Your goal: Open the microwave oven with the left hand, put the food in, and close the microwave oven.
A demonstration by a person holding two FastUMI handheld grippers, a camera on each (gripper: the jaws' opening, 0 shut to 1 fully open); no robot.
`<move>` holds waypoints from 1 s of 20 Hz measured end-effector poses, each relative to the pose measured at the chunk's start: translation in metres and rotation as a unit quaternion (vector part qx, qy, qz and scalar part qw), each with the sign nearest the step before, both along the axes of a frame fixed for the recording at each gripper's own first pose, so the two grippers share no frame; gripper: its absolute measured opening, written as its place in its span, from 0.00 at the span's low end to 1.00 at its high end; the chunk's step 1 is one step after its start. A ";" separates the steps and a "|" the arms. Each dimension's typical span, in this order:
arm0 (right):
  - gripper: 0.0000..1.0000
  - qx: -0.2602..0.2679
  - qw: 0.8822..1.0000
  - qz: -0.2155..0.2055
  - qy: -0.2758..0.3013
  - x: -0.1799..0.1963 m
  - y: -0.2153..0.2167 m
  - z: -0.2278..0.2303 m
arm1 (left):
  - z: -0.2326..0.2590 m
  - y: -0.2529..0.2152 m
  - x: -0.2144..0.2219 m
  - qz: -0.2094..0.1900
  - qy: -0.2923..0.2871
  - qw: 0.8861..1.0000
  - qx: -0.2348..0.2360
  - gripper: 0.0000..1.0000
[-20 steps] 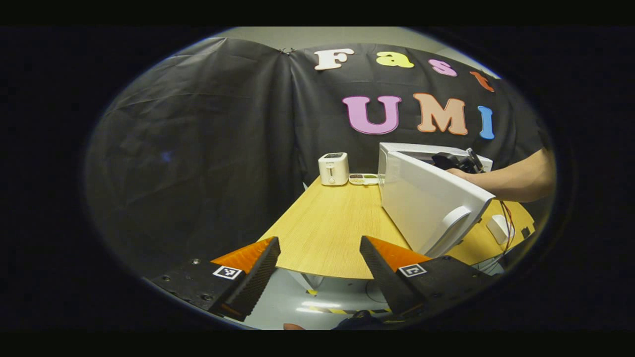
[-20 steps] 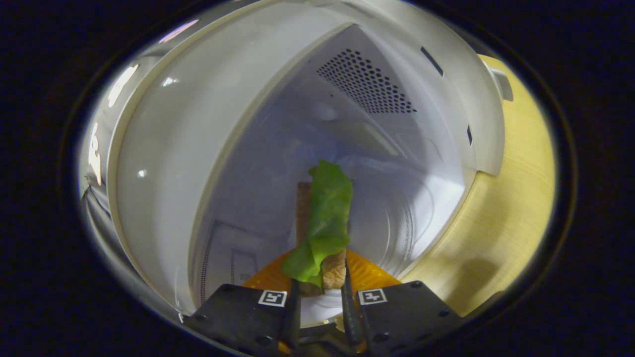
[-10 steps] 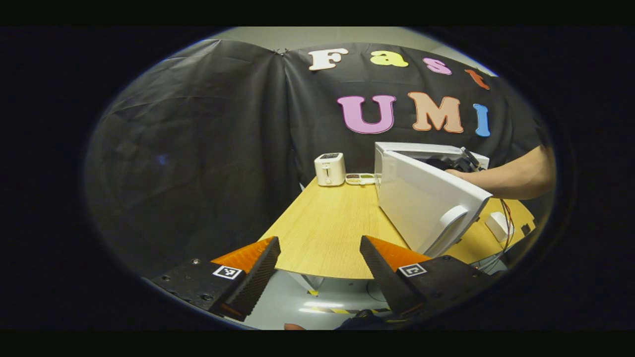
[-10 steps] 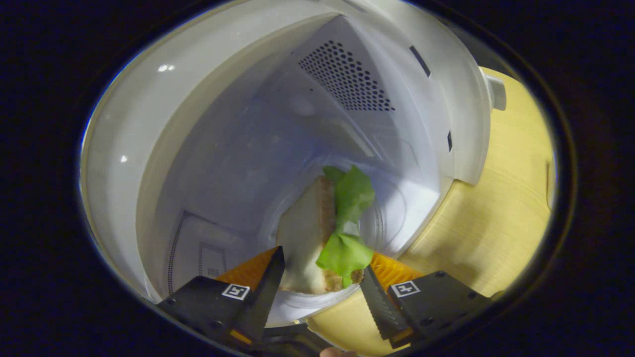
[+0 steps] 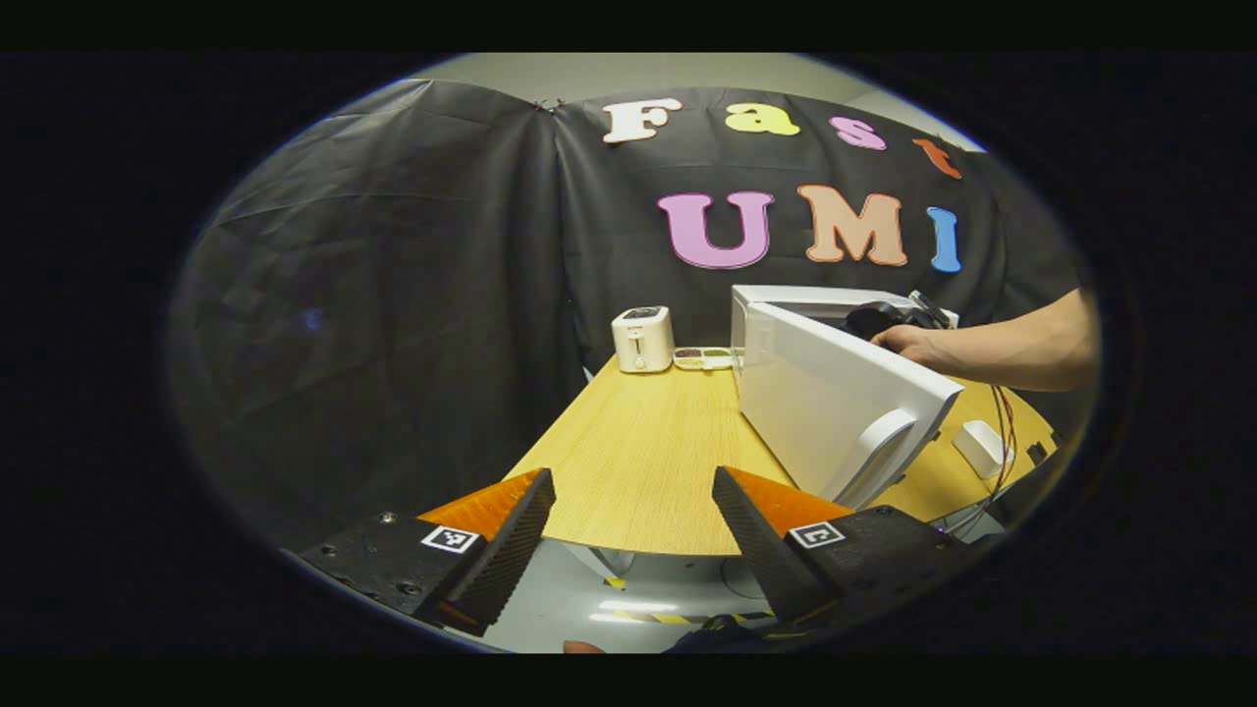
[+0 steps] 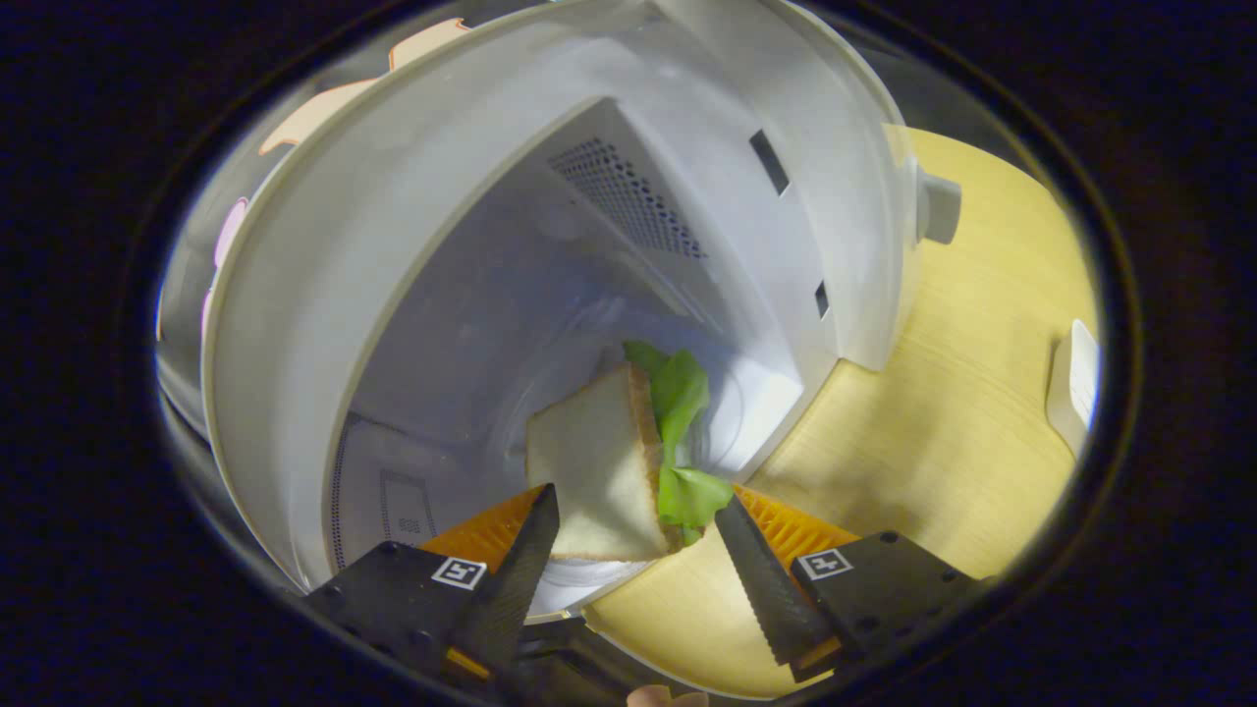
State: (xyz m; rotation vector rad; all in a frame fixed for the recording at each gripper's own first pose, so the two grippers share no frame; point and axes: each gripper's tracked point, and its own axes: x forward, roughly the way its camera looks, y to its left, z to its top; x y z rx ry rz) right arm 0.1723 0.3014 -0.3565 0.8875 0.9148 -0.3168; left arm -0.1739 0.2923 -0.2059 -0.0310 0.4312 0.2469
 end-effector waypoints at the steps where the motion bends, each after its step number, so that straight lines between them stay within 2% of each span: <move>1: 0.89 -0.003 1.000 0.004 0.000 -0.003 -0.004 0.002 | 0.000 -0.001 0.001 -0.002 -0.001 1.000 -0.002 0.99; 3: 0.88 -0.008 1.000 0.012 0.002 -0.010 -0.010 0.005 | 0.001 -0.006 0.003 -0.009 -0.004 1.000 -0.004 0.99; 4: 0.98 -0.007 1.000 0.015 0.000 -0.015 -0.013 0.007 | 0.002 -0.007 0.005 -0.013 -0.007 1.000 -0.003 0.99; 6: 0.98 -0.003 1.000 0.025 0.001 -0.031 -0.018 0.009 | 0.004 -0.012 0.008 -0.021 -0.011 1.000 -0.003 0.99; 9: 0.98 -0.023 0.997 0.069 -0.014 -0.055 -0.027 0.017 | 0.006 -0.019 0.017 -0.032 -0.017 0.999 -0.006 0.99; 10: 0.88 -0.033 0.995 0.090 -0.026 -0.063 -0.030 0.022 | 0.005 -0.022 0.019 -0.036 -0.018 0.999 -0.011 0.99; 13: 0.88 -0.066 0.986 0.140 -0.068 -0.084 -0.049 0.042 | -0.002 -0.038 0.027 -0.051 -0.012 0.997 -0.048 0.99; 14: 0.98 -0.079 0.981 0.160 -0.082 -0.090 -0.056 0.050 | -0.001 -0.038 0.031 -0.048 -0.015 0.997 -0.051 0.98; 15: 0.88 -0.098 0.974 0.179 -0.098 -0.096 -0.066 0.059 | -0.003 -0.037 0.034 -0.044 -0.013 0.998 -0.050 0.98; 16: 0.87 -0.125 0.966 0.195 -0.117 -0.098 -0.079 0.068 | -0.008 -0.034 0.036 -0.037 -0.008 0.998 -0.050 0.96; 18: 0.87 -0.179 0.944 0.222 -0.167 -0.097 -0.104 0.094 | -0.011 -0.033 0.043 -0.031 -0.008 0.998 -0.055 0.85; 19: 0.98 -0.205 0.931 0.230 -0.195 -0.096 -0.114 0.109 | -0.014 -0.037 0.047 -0.035 -0.004 0.997 -0.062 0.71; 20: 0.98 -0.232 0.918 0.236 -0.221 -0.095 -0.126 0.125 | -0.017 -0.039 0.047 -0.033 0.002 0.997 -0.065 0.64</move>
